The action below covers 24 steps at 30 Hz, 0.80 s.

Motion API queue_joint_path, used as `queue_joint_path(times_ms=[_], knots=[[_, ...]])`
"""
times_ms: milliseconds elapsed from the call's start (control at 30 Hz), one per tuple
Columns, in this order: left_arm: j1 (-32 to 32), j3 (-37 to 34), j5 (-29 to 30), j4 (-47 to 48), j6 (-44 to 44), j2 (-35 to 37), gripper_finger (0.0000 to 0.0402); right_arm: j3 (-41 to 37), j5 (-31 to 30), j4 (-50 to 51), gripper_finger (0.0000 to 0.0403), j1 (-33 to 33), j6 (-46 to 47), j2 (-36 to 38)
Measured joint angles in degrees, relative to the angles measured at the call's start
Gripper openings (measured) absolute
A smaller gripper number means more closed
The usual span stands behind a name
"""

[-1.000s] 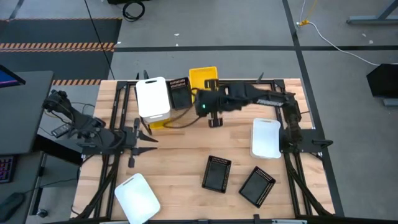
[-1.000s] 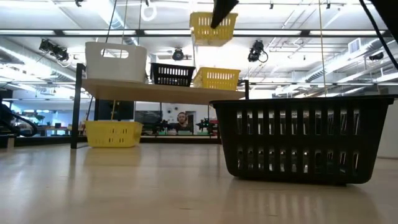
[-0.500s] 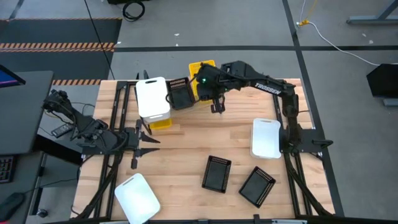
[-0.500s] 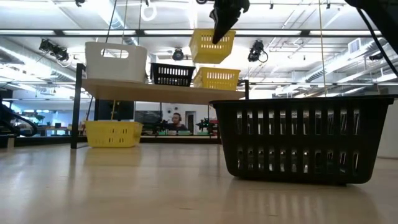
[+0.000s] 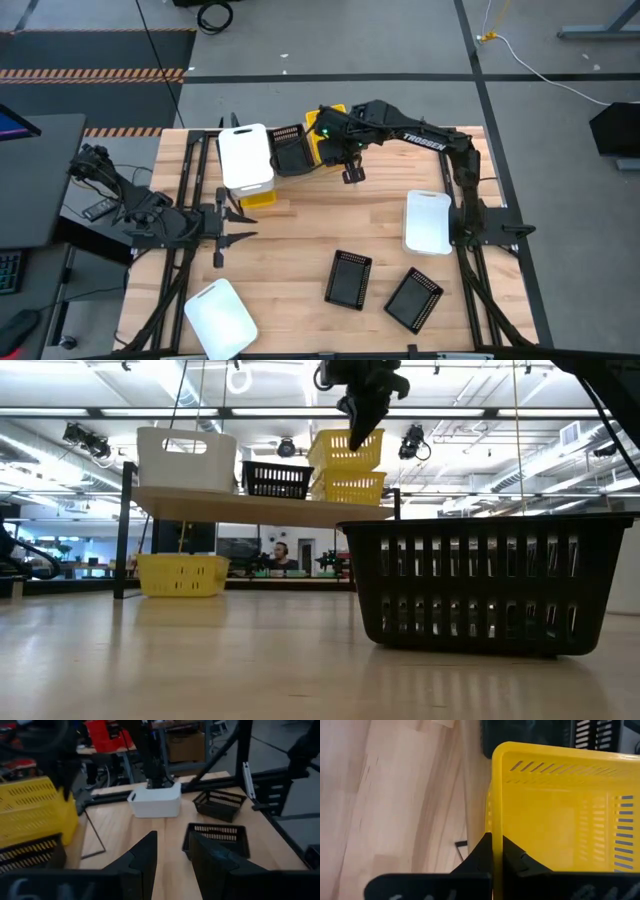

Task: Stack baskets on shelf by color
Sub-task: Stack the bottom yellow bin on top of the other yellow bin on the shelf

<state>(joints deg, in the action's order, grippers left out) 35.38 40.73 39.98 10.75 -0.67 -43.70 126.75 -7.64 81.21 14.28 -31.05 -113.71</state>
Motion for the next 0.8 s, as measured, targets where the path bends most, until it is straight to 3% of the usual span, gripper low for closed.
queue_joint_path(times_ms=[200, 800], knots=[[-0.22, 0.0, 2.67, -0.05, 1.67, 0.99, 0.0121, -0.69, -0.15, -1.05, 0.0006, 0.38, -0.7, 0.0], [-0.21, 0.0, 2.87, -0.05, 2.8, 2.23, 0.0121, -0.69, 0.91, -2.28, 0.0006, 1.81, -0.68, 0.0]])
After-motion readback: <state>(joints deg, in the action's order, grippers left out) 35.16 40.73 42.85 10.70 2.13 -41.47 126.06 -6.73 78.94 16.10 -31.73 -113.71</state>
